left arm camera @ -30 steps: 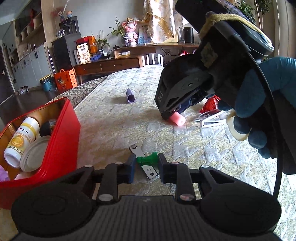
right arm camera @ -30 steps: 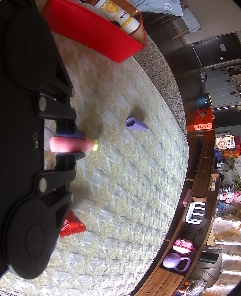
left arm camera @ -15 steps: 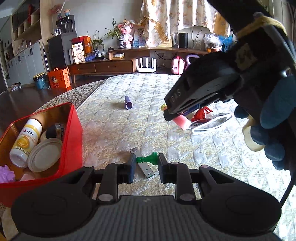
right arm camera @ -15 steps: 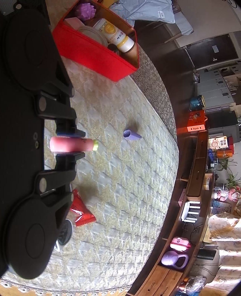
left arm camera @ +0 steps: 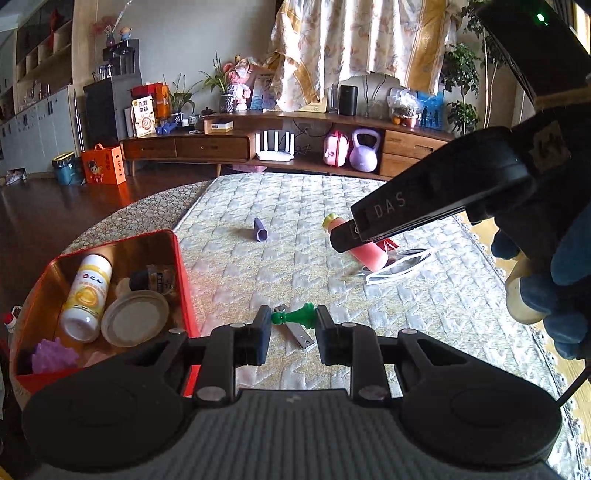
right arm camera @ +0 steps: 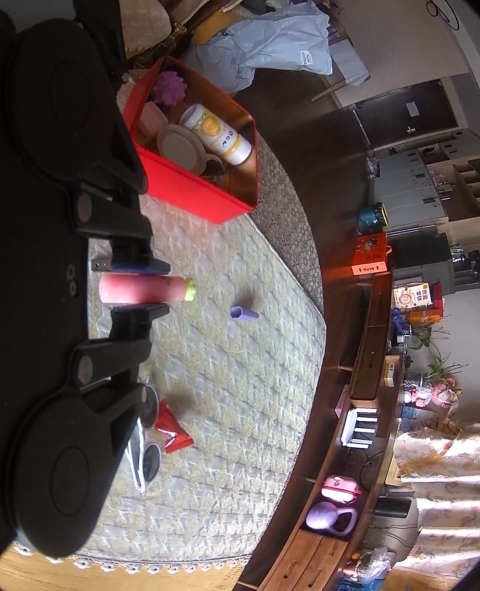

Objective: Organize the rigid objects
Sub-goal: 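Carry the green piece and pink bottle over the red box with both grippers, then lower the green piece and pink bottle into the red box and open both grippers, then withdraw both grippers from the red box back over the bed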

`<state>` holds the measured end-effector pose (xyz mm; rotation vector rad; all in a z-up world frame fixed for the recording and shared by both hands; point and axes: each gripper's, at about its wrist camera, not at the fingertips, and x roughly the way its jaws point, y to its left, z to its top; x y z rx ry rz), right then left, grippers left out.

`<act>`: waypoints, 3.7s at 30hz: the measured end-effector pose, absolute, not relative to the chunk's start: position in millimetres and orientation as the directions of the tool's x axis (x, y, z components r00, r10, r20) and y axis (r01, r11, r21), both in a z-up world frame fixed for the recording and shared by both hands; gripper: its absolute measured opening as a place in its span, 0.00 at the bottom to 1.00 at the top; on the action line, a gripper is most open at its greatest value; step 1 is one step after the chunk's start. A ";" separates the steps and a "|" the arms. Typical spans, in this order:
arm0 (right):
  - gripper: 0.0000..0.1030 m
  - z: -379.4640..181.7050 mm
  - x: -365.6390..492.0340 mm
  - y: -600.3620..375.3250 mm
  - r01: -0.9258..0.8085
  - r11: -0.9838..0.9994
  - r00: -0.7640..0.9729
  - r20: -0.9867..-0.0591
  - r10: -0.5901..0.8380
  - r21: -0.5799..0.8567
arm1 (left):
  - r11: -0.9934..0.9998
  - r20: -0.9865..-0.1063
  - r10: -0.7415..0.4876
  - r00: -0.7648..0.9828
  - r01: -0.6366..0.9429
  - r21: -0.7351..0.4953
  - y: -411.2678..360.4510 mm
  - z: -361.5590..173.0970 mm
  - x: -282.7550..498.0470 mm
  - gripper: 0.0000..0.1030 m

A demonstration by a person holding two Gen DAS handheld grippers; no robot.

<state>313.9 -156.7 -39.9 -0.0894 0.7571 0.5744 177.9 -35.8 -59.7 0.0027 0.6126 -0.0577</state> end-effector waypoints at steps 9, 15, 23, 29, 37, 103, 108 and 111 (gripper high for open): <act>0.14 -19.4 288.0 -133.1 -0.546 0.829 0.578 -0.663 0.476 0.120 | 0.999 -0.572 -0.036 0.820 0.018 -0.038 8.4 -41.3 161.2 0.24; 0.14 -14.8 276.9 -109.9 -0.564 0.817 0.567 -0.664 0.487 0.119 | 0.999 -0.577 0.000 0.816 -0.024 -0.034 47.9 -31.8 159.1 0.24; 0.14 -15.9 270.2 -70.7 -0.606 0.788 0.539 -0.673 0.507 0.109 | 0.994 -0.605 0.051 0.794 -0.098 -0.045 109.7 -24.3 169.7 0.24; 0.14 -24.3 271.7 -43.9 -0.626 0.772 0.516 -0.686 0.513 0.106 | 0.988 -0.627 0.076 0.775 -0.144 -0.058 152.2 -22.3 188.9 0.24; 0.14 -39.2 280.0 -15.8 -0.640 0.762 0.492 -0.710 0.504 0.098 | 0.986 -0.655 0.094 0.750 -0.162 -0.044 183.6 -26.1 226.7 0.24; 0.50 -77.6 275.2 12.8 -0.673 0.733 0.434 -0.751 0.498 0.097 | 0.986 -0.774 0.138 0.618 -0.158 0.050 177.1 -73.0 259.1 0.27; 0.54 -68.3 268.4 9.5 -0.680 0.726 0.439 -0.734 0.518 0.106 | 0.988 -0.770 0.108 0.629 -0.157 0.010 173.9 -61.7 249.5 0.28; 0.61 -61.4 263.4 5.4 -0.681 0.724 0.449 -0.720 0.528 0.107 | 0.989 -0.764 0.086 0.639 -0.146 -0.011 170.9 -55.6 242.7 0.28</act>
